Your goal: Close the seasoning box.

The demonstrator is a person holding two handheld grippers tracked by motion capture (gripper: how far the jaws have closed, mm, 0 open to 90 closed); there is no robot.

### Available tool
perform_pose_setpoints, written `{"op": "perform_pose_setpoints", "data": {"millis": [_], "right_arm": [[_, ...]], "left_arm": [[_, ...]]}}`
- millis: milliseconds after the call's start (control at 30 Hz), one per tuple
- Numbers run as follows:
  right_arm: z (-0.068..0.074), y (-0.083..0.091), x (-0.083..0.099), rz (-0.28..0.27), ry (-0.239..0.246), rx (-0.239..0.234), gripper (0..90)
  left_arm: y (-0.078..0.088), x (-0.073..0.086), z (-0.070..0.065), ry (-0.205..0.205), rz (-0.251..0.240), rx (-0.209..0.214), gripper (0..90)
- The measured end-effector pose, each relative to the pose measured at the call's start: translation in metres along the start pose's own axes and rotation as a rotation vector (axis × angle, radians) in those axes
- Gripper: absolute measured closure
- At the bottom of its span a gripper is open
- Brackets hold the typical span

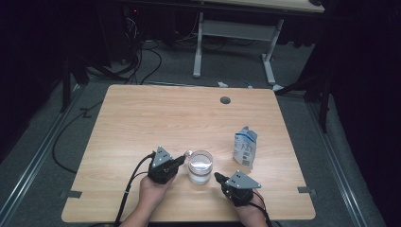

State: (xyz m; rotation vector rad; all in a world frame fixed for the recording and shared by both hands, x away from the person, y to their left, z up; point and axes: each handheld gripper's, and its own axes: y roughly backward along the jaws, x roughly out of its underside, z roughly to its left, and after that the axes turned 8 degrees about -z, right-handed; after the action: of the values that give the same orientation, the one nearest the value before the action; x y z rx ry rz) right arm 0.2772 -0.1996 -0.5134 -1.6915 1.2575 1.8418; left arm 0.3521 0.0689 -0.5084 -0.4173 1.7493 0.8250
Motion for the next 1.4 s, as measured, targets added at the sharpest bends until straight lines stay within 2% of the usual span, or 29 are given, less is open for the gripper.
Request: {"op": "perform_pose_setpoints", "data": {"millis": [200, 500, 633, 733, 800, 867, 900, 933, 967, 1000, 1033, 1100, 1167, 1300, 1400], "right_arm": [[-0.002, 0.002, 0.000, -0.007, -0.002, 0.002, 89.9], [-0.004, 0.003, 0.001, -0.003, -0.009, 0.013, 89.9], [-0.004, 0.002, 0.000, -0.006, -0.014, 0.015, 89.9], [-0.005, -0.001, -0.002, -0.008, -0.014, 0.022, 89.9], [-0.006, -0.003, -0.005, -0.012, -0.017, 0.035, 89.9], [-0.008, -0.006, -0.011, -0.026, -0.020, 0.053, 89.9], [-0.009, -0.008, -0.013, -0.032, -0.025, 0.062, 89.9], [-0.011, -0.009, -0.017, -0.040, -0.029, 0.070, 89.9], [-0.012, -0.010, -0.018, -0.043, -0.032, 0.075, 89.9], [-0.012, -0.011, -0.020, -0.041, -0.027, 0.088, 89.9], [-0.013, -0.012, -0.021, -0.042, -0.027, 0.093, 89.9], [-0.012, -0.014, -0.020, -0.042, -0.026, 0.090, 89.9], [-0.010, -0.015, -0.020, -0.040, -0.015, 0.084, 89.9], [-0.009, -0.016, -0.019, -0.039, -0.006, 0.087, 90.0], [-0.009, -0.015, -0.020, -0.043, -0.008, 0.073, 90.0]], "left_arm": [[-0.010, -0.004, 0.003, -0.008, 0.000, -0.002, 90.0], [-0.029, -0.011, 0.007, -0.024, -0.015, 0.025, 90.0], [-0.020, -0.007, 0.009, -0.036, -0.025, 0.014, 90.0], [0.000, 0.000, 0.017, -0.039, -0.029, -0.022, 90.0], [0.014, 0.008, 0.017, 0.078, -0.116, -0.071, 90.0], [0.035, 0.012, 0.029, 0.019, -0.065, -0.104, 90.0], [0.044, 0.016, 0.031, 0.079, -0.098, -0.131, 90.0], [0.040, 0.018, 0.021, 0.276, -0.220, -0.136, 87.4], [0.058, 0.021, 0.037, 0.105, -0.105, -0.168, 85.6], [0.071, 0.023, 0.047, 0.019, -0.032, -0.187, 82.9], [0.082, 0.025, 0.054, -0.028, 0.005, -0.207, 81.7], [0.093, 0.032, 0.059, -0.036, 0.003, -0.249, 80.9], [0.100, 0.039, 0.062, -0.037, -0.002, -0.268, 79.2], [0.107, 0.042, 0.069, 0.007, -0.019, -0.277, 76.4], [0.108, 0.043, 0.070, 0.015, -0.025, -0.273, 75.5]]}}
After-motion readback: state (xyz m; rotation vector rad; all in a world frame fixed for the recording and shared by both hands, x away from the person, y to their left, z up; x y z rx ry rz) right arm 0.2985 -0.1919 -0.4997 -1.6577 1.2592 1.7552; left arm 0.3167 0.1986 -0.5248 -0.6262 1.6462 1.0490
